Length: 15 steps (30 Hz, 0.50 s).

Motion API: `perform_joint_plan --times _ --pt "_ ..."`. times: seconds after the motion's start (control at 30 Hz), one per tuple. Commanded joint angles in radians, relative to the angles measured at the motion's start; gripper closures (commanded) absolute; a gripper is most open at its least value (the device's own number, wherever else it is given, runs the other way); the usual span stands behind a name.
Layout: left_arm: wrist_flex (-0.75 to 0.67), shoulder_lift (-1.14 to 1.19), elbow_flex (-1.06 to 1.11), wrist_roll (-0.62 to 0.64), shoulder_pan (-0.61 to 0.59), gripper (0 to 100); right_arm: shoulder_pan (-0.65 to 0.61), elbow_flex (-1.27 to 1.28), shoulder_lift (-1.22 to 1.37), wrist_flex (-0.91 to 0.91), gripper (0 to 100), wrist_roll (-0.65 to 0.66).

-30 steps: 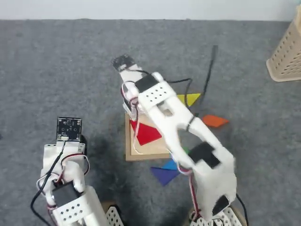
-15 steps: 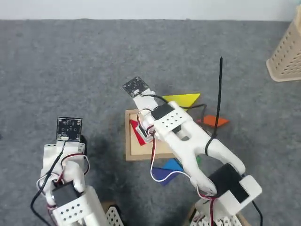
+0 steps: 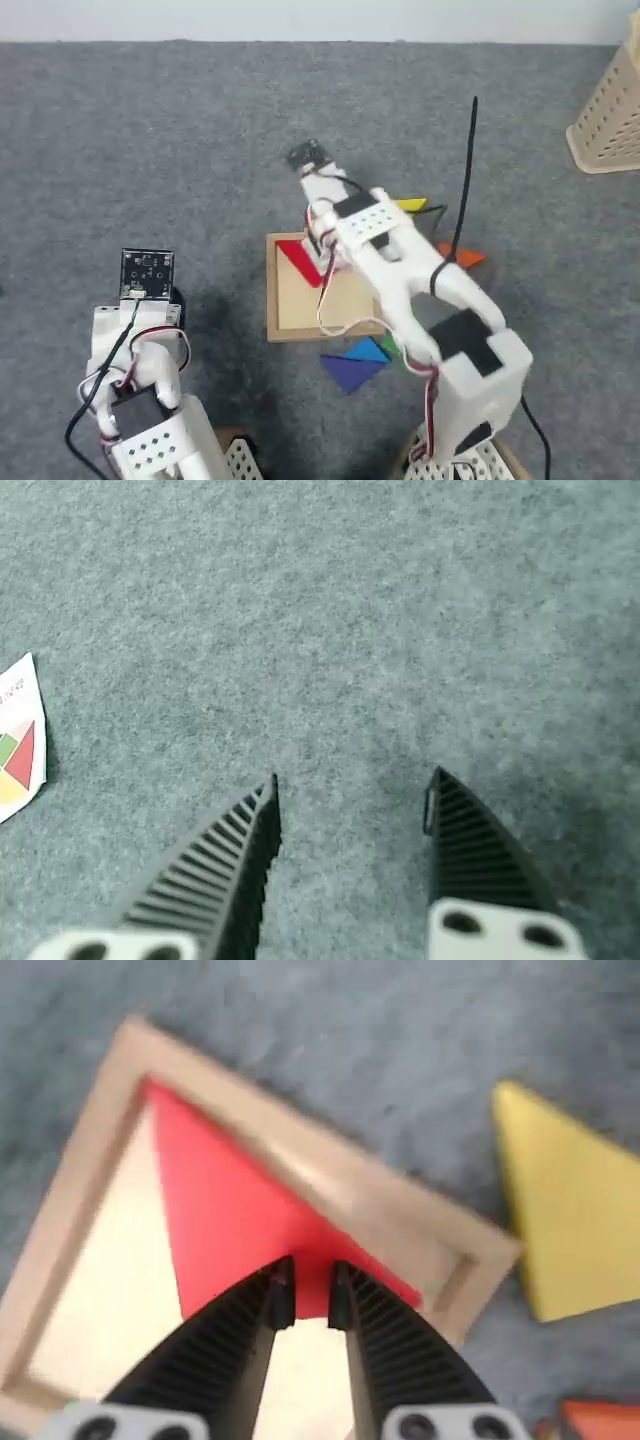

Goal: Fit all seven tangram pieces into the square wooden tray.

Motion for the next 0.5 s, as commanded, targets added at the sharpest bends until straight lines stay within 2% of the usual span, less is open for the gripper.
perform_joint_plan --times 0.0,0.2,0.47 --pt "0.008 -0.009 -0.005 -0.006 0.006 78 0.042 -0.11 0.073 0.025 91.6 0.041" --pt "0.008 -0.009 -0.005 -0.006 0.006 78 0.041 -0.253 0.102 0.147 91.3 0.043" --pt "0.008 -0.009 -0.005 -0.006 0.006 78 0.048 -0.316 -0.124 0.329 91.2 0.058"
